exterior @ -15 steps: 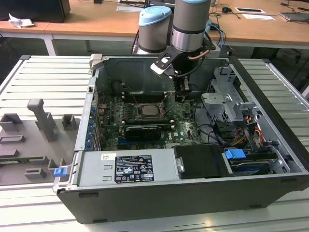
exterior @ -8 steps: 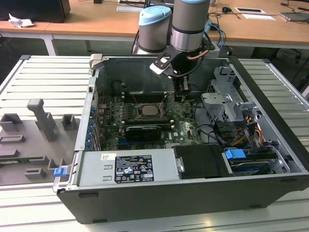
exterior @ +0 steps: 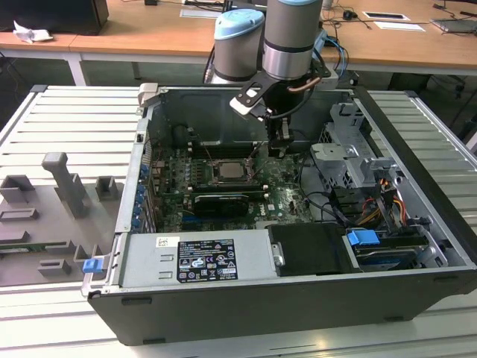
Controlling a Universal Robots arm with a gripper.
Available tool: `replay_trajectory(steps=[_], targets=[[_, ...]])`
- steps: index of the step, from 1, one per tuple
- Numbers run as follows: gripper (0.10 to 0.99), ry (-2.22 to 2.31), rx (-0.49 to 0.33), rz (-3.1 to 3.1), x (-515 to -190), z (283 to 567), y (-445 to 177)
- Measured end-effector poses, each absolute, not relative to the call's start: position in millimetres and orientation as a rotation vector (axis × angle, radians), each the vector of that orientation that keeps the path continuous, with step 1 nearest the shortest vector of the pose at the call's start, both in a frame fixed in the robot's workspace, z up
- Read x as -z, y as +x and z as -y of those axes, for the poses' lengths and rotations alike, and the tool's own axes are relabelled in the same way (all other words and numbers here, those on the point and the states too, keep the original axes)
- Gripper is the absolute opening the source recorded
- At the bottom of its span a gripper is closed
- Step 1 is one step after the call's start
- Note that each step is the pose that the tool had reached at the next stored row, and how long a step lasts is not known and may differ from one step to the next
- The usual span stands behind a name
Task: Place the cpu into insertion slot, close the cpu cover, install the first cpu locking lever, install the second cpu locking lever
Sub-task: 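Close the cpu cover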
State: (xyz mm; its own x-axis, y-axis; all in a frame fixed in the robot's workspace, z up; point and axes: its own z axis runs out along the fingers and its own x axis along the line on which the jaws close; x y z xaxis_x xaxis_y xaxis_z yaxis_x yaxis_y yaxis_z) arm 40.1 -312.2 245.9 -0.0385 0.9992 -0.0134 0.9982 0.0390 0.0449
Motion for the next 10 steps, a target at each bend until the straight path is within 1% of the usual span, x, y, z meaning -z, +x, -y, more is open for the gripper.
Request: replay_trajectory(steps=[10], targets=[[0.106, 2.149, -0.036, -2.235, -245.9, 312.2, 37.7]])
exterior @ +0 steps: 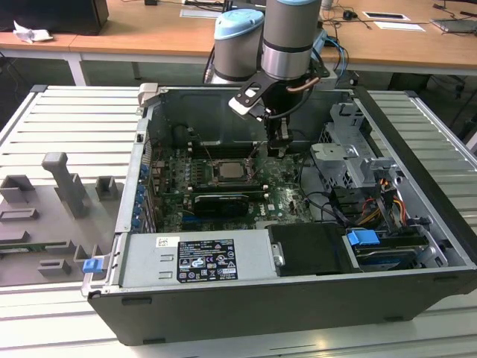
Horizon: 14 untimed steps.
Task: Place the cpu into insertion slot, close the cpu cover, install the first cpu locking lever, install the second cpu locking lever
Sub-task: 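Close the cpu cover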
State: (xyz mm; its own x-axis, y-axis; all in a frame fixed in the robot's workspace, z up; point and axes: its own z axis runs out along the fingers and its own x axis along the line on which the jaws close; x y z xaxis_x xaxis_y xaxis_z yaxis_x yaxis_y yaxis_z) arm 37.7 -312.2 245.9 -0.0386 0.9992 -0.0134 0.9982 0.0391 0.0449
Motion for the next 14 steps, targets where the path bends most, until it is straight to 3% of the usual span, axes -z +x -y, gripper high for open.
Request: replay_trajectory(steps=[14], targets=[[0.106, 2.149, -0.036, -2.235, -246, 312, 22]])
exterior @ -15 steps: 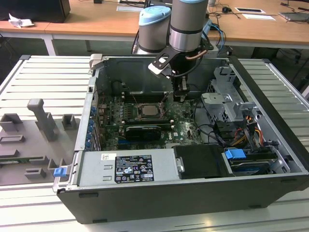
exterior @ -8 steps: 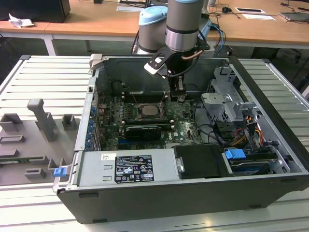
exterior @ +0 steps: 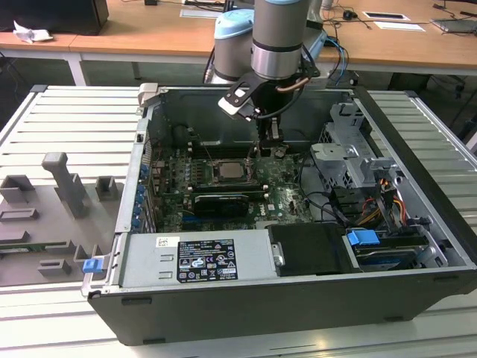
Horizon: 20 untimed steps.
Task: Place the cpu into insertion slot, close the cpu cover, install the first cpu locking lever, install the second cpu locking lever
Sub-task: 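Close the cpu cover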
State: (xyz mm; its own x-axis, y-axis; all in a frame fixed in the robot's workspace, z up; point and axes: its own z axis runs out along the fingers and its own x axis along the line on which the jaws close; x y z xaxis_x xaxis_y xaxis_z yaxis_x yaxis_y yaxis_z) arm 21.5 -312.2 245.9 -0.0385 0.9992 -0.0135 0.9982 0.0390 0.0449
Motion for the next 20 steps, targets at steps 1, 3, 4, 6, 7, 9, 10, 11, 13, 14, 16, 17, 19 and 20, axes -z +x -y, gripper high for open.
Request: replay_trajectory(steps=[1, 3, 4, 6, 7, 9, 10, 11, 13, 14, 16, 17, 19, 20], targets=[[0.106, 2.149, -0.036, -2.235, -246, 312, 21], [0.106, 2.149, -0.036, -2.235, -246, 312, 16], [0.106, 2.149, -0.036, -2.235, -246, 312, 14], [0.106, 2.149, -0.036, -2.235, -246, 312, 10], [0.106, 2.149, -0.036, -2.235, -246, 312, 8], [0.106, 2.149, -0.037, -2.234, -245, 312, 4], [0.106, 2.149, -0.037, -2.234, -245, 312, 2], [0.106, 2.149, -0.038, -2.234, -244, 312, 0], [0.106, 2.148, -0.038, -2.234, -241, 312, -3], [0.106, 2.148, -0.038, -2.234, -240, 312, -4], [0.106, 2.148, -0.039, -2.233, -236, 312, -6], [0.106, 2.148, -0.039, -2.233, -233, 312, -8], [0.106, 2.148, -0.039, -2.233, -231, 311, -17], [0.106, 2.146, -0.039, -2.235, -230, 310, -28]])
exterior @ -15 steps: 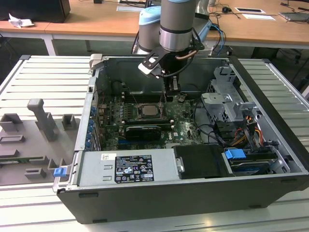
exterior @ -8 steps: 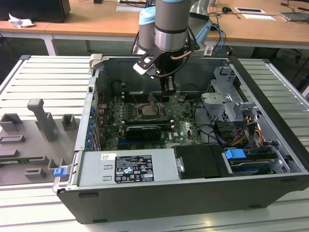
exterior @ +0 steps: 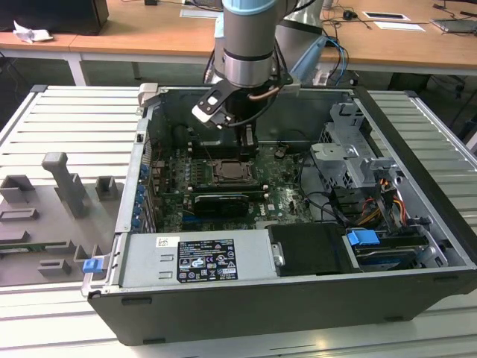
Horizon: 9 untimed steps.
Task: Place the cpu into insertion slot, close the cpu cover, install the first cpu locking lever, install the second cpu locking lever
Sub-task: 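Close the cpu cover, then install the first cpu locking lever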
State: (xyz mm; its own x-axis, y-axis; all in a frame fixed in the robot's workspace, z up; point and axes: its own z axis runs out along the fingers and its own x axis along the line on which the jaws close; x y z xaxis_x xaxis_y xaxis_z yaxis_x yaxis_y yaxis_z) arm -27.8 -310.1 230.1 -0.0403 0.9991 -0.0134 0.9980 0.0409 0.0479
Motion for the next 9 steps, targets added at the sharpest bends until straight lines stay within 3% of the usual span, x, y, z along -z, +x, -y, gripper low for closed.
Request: replay_trajectory(steps=[9], targets=[[0.106, 2.145, -0.039, -2.236, -233.5, 310.0, -51.2]])
